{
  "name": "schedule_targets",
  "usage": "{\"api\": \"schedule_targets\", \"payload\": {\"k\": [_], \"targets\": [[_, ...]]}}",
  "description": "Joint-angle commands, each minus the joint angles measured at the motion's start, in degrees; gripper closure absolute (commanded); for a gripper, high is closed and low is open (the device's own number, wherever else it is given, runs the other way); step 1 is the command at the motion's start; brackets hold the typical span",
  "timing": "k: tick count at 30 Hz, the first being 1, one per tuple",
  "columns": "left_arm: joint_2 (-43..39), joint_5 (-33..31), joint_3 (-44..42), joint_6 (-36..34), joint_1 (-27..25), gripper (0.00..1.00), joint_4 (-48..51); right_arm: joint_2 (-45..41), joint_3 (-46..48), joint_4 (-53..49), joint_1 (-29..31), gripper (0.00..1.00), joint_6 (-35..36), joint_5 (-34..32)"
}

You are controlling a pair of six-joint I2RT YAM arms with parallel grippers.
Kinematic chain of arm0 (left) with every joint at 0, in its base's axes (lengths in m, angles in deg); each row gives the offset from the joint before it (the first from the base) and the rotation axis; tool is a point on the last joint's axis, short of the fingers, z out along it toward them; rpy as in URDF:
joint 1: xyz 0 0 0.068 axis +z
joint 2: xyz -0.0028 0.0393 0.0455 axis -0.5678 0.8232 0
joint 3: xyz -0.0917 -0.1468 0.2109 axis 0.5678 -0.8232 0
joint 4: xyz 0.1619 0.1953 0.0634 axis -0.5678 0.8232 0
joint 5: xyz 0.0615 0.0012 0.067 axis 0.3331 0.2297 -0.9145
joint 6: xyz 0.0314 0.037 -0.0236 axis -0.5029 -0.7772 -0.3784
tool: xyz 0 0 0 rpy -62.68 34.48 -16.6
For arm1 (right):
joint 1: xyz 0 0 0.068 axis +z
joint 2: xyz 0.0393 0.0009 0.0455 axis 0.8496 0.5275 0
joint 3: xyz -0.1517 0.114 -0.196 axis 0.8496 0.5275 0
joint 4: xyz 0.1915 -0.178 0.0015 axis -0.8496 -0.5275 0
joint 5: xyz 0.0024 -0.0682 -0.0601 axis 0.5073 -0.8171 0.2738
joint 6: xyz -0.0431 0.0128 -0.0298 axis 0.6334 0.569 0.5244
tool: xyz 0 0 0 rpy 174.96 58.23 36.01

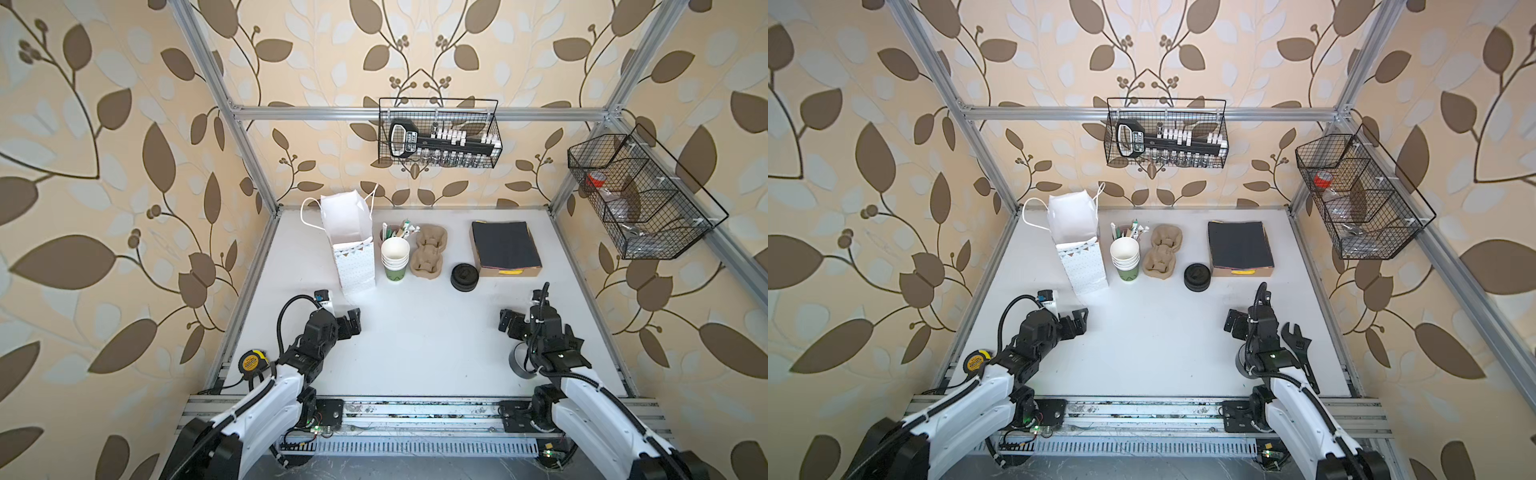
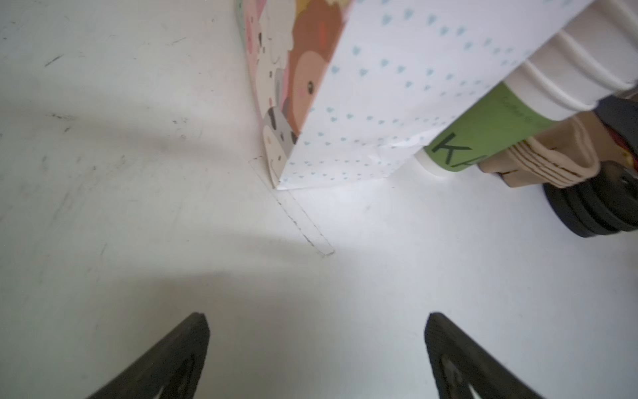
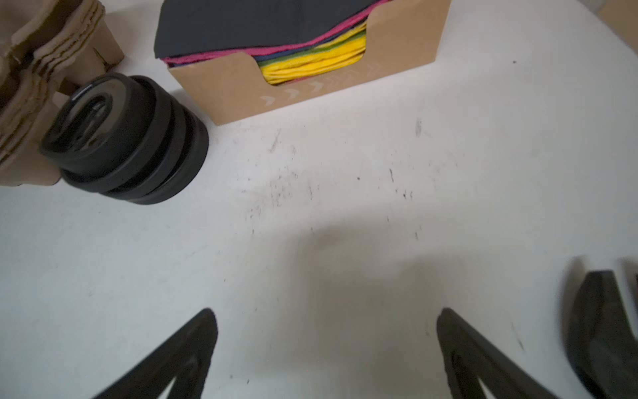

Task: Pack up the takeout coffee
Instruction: 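Raise both arms from rest, moving the right gripper toward the cup stack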

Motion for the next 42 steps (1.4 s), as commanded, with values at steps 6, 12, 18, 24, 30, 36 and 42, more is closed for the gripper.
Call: {"api": "schedule_targets", "payload": {"k": [6, 12, 18, 24, 30, 36, 42], "targets": [[36.15, -9.36, 14.08, -20.35, 14.49, 0.01, -30.26, 32.35, 1.69, 62.86, -2.51, 0.00, 18.77, -1.35], [35.88, -9.26, 14.03, -20.23, 14.46, 0.01, -29.96, 32.00, 1.43, 61.55, -2.94, 0.00, 18.46, -0.56], [35.80, -9.18, 14.00, -20.23, 14.48, 0.01, -29.90, 32.04, 1.34, 61.43, -3.02, 0.00, 18.45, -0.18], [35.70, -9.18, 14.00, -20.23, 14.49, 0.01, -29.81, 32.00, 1.23, 61.18, -3.39, 0.00, 18.35, 0.56], [35.34, -9.31, 13.58, -20.21, 14.49, 0.01, -30.35, 26.55, 2.46, 60.06, -0.43, 0.00, 19.37, -6.31], [23.34, -9.16, 18.58, -20.13, 14.40, 0.01, -13.99, 4.25, -5.79, 30.99, 3.88, 0.00, 13.80, -10.89], [6.70, -4.89, 28.00, -10.36, 14.39, 0.01, 8.87, -11.38, -13.01, 9.65, 3.52, 0.00, -16.54, -7.43]]}}
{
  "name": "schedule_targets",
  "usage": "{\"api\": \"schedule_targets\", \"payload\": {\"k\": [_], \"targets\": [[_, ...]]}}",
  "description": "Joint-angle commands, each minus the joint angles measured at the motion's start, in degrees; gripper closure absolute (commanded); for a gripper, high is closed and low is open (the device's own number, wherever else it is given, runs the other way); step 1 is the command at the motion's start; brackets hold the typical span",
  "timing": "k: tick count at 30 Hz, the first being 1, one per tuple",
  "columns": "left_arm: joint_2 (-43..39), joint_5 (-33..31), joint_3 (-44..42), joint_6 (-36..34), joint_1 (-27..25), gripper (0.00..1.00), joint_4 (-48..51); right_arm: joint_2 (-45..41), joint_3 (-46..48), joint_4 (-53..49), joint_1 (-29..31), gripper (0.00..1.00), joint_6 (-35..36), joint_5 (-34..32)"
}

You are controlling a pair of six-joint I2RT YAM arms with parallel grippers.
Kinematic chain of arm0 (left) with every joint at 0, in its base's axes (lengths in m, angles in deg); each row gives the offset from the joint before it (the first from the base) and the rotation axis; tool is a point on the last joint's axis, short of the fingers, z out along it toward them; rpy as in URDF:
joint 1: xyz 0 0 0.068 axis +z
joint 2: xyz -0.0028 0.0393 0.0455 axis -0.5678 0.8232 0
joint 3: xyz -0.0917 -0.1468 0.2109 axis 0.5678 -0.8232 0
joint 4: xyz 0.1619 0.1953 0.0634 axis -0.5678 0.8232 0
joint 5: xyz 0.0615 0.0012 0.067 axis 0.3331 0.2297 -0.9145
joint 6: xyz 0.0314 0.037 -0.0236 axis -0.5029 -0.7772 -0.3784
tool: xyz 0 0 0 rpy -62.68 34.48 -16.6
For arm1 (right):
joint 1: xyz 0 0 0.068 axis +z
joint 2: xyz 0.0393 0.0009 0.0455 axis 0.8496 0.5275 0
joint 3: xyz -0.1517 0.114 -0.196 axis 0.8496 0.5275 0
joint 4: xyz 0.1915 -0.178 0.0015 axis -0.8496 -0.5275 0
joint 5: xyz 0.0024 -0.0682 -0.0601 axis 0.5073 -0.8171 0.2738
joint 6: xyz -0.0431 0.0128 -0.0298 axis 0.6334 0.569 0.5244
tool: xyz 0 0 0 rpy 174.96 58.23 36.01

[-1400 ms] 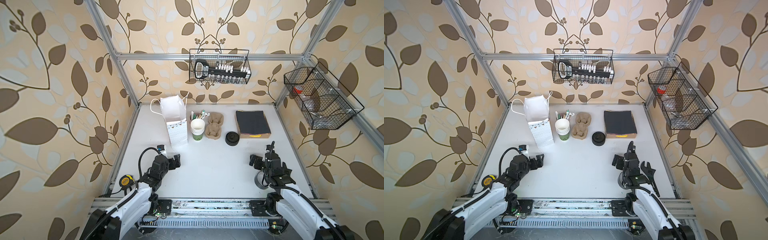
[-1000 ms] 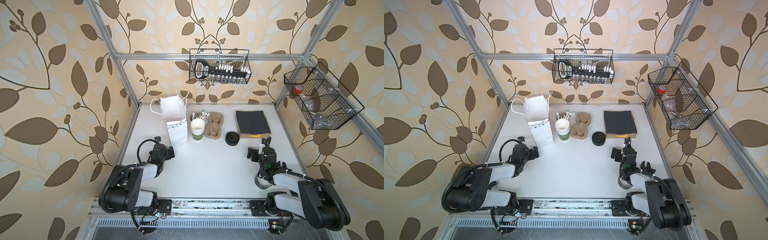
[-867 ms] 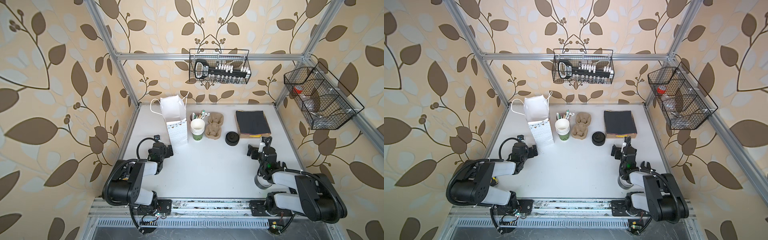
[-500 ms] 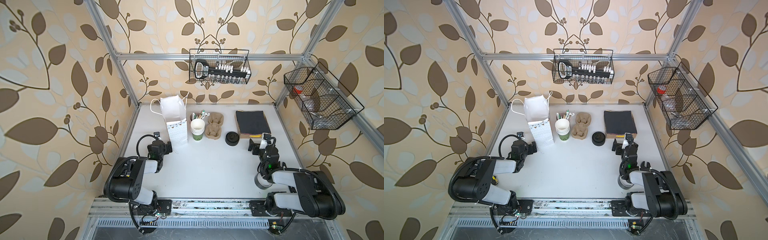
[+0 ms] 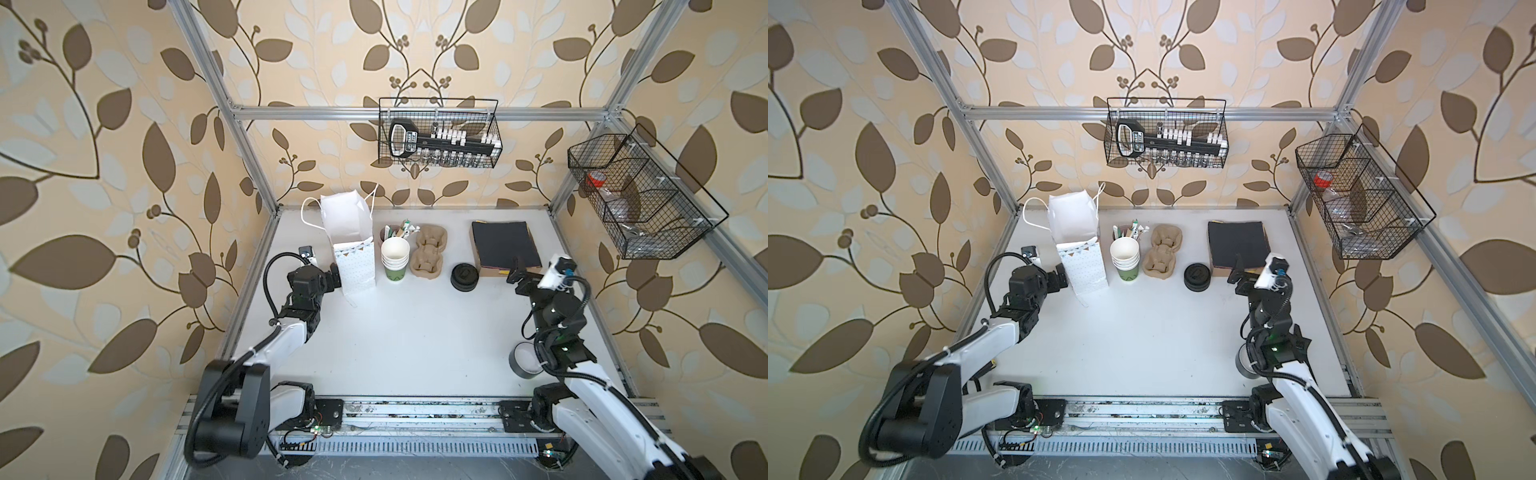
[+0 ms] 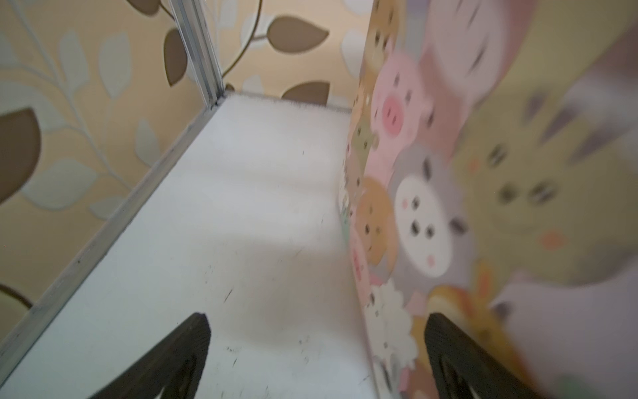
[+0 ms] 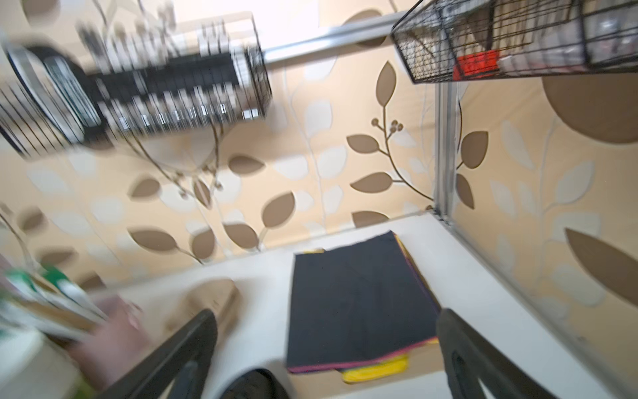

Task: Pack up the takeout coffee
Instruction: 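Raise both arms from rest, moving the right gripper toward the cup stack, then lower the right gripper into the top white paper cup and grasp it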

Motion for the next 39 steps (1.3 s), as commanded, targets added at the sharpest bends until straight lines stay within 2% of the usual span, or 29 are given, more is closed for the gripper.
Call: {"api": "schedule_targets", "payload": {"k": [1, 4, 7, 11, 17, 20, 25, 33, 37, 39], "targets": [[-8.67, -0.28, 7.57, 9.07, 0.80, 0.01, 17.43, -5.46, -2.78, -15.72, -0.77, 0.00, -18.42, 2.79], [-14.15, -3.53, 13.74, 21.93, 0.72, 0.01, 31.96, -4.99, -6.32, -16.55, -0.95, 0.00, -18.83, 9.88], [-20.96, -2.01, 14.59, 32.19, 0.73, 0.01, 40.95, -0.05, -14.48, -27.61, 1.81, 0.00, -19.18, 10.51], [-25.32, 9.28, 14.38, 27.74, 0.54, 0.01, 42.78, 7.03, -21.76, -38.03, 8.53, 0.00, -14.45, 7.65], [-24.38, 7.71, 19.33, 22.77, -2.23, 0.01, 54.91, 22.07, -31.88, -45.74, 23.74, 0.04, -12.02, 1.19], [-26.07, 7.84, 17.53, 22.30, -2.94, 0.01, 55.80, 29.20, -36.30, -45.63, 27.68, 0.11, -11.95, 2.47], [-28.38, 6.09, 17.53, 21.86, -4.58, 0.01, 56.07, 41.58, -46.85, -47.89, 31.15, 0.23, -11.66, 3.50], [-26.19, 5.74, 19.11, 21.78, -5.06, 0.02, 57.84, 58.97, -63.97, -52.09, 32.61, 0.45, -11.93, 7.31], [-26.81, 5.16, 18.95, 21.69, -5.37, 0.02, 57.65, 66.04, -71.59, -56.03, 32.56, 0.47, -11.92, 7.49], [-26.73, 5.18, 19.04, 21.69, -5.47, 0.02, 57.74, 68.84, -74.58, -57.27, 32.58, 0.51, -11.71, 7.61]]}}
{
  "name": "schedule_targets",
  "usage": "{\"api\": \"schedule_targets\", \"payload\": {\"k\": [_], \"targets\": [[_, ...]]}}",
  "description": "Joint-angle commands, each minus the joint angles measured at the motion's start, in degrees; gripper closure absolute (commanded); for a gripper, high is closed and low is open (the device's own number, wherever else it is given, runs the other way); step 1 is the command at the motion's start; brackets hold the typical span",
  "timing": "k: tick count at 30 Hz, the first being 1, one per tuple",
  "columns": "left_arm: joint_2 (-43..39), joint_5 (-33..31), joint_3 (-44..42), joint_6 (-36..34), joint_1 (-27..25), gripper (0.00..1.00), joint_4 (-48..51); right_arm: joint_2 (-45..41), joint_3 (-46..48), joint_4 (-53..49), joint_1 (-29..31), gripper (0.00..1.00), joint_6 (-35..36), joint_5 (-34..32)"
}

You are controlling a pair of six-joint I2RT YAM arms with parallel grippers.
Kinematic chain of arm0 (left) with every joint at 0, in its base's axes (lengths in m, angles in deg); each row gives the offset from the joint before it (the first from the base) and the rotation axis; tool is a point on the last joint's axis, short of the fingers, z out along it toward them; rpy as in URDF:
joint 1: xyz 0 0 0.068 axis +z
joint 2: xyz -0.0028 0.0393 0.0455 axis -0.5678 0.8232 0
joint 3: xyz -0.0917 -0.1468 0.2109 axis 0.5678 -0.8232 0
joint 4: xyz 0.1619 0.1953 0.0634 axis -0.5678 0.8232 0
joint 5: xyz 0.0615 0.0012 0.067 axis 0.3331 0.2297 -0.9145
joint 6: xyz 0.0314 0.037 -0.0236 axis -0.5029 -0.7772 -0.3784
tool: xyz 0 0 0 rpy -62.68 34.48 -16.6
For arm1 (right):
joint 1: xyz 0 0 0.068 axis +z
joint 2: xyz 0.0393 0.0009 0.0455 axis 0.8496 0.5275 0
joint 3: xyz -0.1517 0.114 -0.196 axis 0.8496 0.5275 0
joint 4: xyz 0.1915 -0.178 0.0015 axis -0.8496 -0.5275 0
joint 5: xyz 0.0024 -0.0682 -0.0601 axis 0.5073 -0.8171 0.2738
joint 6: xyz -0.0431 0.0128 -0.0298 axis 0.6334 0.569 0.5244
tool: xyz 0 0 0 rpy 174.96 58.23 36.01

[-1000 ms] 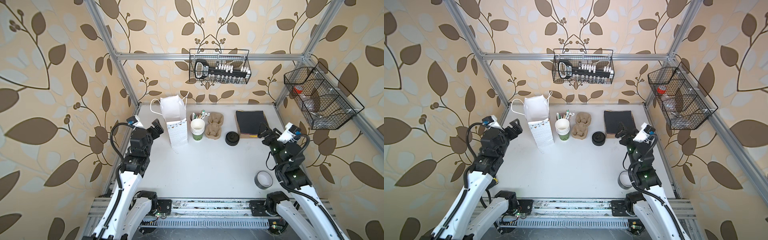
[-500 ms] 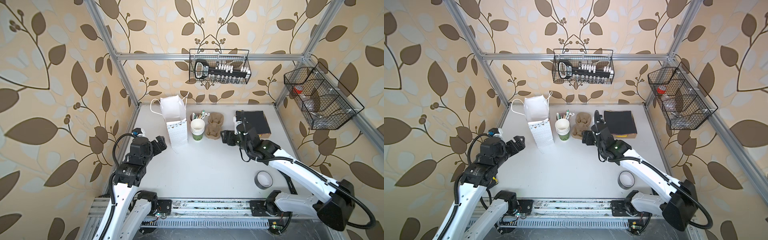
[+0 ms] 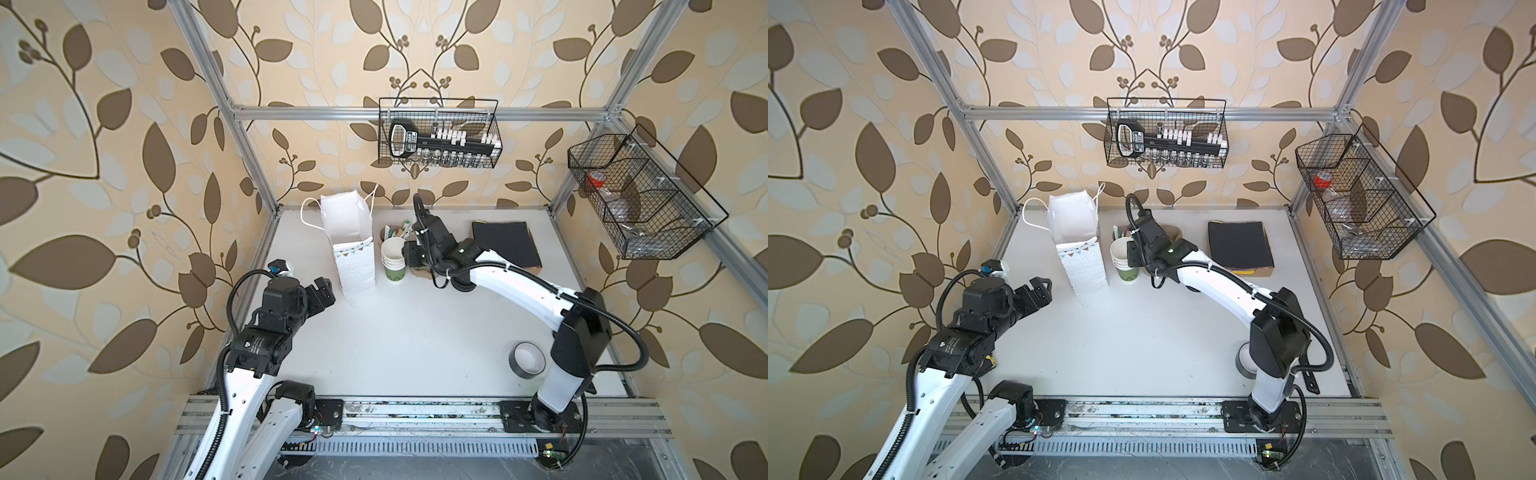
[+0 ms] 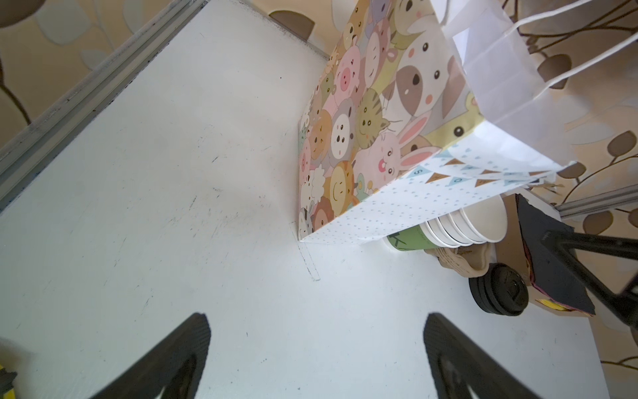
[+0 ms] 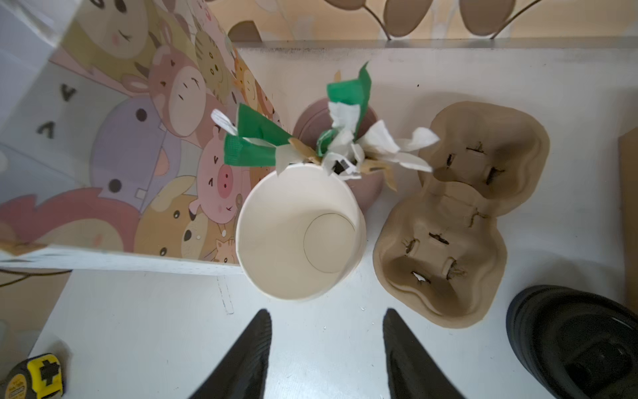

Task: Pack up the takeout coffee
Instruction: 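Lower the right gripper into the top white paper cup and grasp it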

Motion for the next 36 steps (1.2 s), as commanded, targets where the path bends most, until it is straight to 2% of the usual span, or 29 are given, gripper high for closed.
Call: {"api": "schedule_targets", "payload": {"k": [1, 3, 9, 17, 25, 36], "targets": [[-0.41, -1.47, 2.27, -1.42, -0.50, 0.02, 0.48, 3.34, -4.43, -5.12, 0.23, 0.52, 0.33, 0.52], [-0.26, -1.55, 2.30, -1.41, -0.62, 0.02, 0.46, 4.89, -6.29, -5.91, 0.26, 0.57, 0.51, -0.15], [0.03, -1.58, 2.57, -1.46, -0.69, 0.02, 0.31, 9.19, -11.25, -8.52, -0.51, 0.62, 0.68, 0.06], [0.46, -1.72, 2.74, -1.50, -0.68, 0.02, 0.31, 12.50, -16.13, -12.40, -1.34, 0.61, 0.63, -1.30], [0.71, -2.08, 2.93, -1.46, -0.72, 0.02, 0.31, 11.24, -16.38, -12.03, -1.54, 0.58, 1.05, -1.22], [1.09, -2.37, 3.05, -1.59, -0.67, 0.02, 0.18, 14.98, -19.23, -13.09, -3.44, 0.67, 0.77, 2.96]]}}
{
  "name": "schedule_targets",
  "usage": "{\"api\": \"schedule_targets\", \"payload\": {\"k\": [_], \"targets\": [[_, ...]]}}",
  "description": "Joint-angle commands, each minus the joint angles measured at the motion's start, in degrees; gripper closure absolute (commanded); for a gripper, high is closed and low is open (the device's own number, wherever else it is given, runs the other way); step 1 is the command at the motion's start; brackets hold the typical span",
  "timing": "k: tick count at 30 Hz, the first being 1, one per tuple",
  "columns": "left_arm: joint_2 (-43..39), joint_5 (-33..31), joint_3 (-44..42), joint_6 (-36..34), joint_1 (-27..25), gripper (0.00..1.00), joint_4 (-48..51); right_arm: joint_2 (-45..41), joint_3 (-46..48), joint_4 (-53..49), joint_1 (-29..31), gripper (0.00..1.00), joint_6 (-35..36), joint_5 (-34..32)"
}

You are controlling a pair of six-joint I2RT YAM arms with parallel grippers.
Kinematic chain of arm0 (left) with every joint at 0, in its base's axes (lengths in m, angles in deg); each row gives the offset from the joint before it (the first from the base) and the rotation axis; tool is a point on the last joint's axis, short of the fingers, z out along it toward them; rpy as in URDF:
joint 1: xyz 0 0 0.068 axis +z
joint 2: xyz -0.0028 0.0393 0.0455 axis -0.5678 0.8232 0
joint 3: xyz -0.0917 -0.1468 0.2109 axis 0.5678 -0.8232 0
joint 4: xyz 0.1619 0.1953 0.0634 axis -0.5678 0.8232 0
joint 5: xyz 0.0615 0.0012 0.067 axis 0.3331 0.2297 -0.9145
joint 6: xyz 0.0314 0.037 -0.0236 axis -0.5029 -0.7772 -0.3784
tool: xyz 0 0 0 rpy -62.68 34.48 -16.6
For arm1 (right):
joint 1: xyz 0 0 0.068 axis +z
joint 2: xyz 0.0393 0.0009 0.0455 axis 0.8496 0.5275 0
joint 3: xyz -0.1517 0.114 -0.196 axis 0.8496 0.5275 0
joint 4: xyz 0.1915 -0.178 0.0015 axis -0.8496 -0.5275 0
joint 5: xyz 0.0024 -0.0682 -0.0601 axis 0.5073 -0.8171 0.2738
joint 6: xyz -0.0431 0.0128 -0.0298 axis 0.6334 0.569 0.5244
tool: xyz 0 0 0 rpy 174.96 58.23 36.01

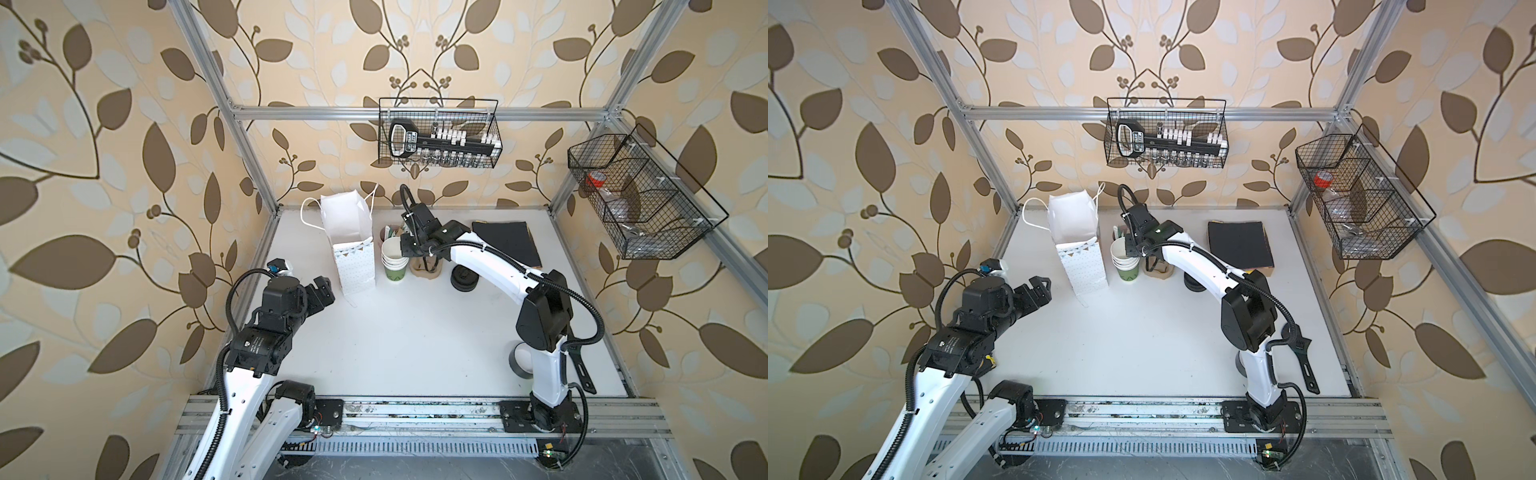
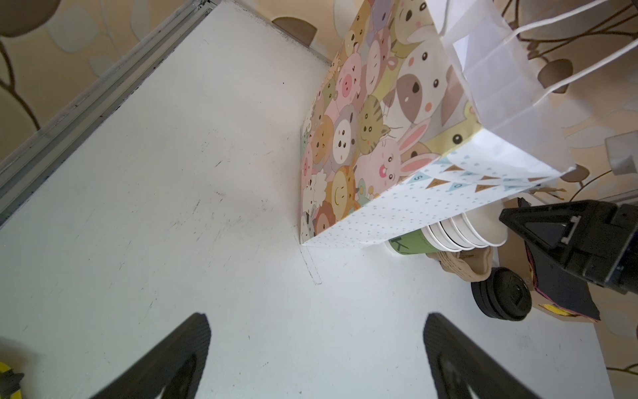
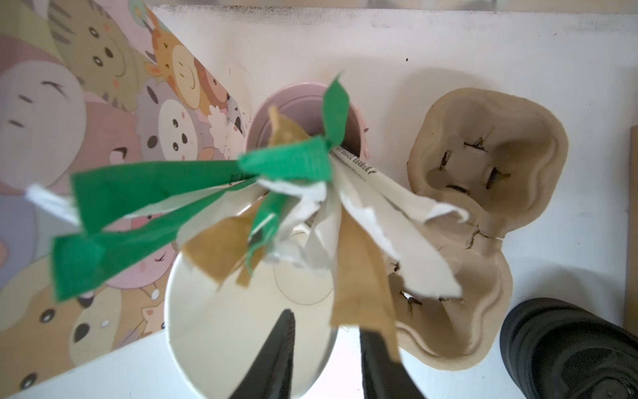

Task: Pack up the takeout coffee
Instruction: 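Lower the right gripper into the top white paper cup and grasp it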

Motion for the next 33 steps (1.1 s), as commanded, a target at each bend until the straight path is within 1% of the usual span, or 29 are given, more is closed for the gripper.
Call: {"api": "schedule_targets", "payload": {"k": [1, 8, 13, 17, 23, 33], "targets": [[0.34, -1.32, 2.68, -1.57, -0.63, 0.02, 0.16, 2.80, -3.48, -2.28, -0.03, 0.68, 0.44, 1.57], [0.37, -1.49, 2.77, -1.59, -0.59, 0.02, -0.02, 4.18, -6.00, -4.18, -0.03, 0.80, 0.48, 0.95], [0.42, -1.68, 2.75, -1.57, -0.61, 0.02, -0.02, 4.52, -7.94, -6.06, 0.26, 0.93, 0.68, 0.08], [0.41, -1.54, 2.76, -1.58, -0.59, 0.02, -0.11, 4.10, -8.28, -6.48, 0.33, 1.00, 0.65, -0.26], [0.41, -1.32, 2.70, -1.72, -0.59, 0.01, -0.20, 3.69, -8.35, -6.90, 0.50, 1.00, 0.47, 1.31], [0.60, -0.98, 2.70, -2.05, -0.59, 0.02, -0.11, -0.03, -5.90, -3.87, -0.75, 1.00, -1.95, 7.74]]}}
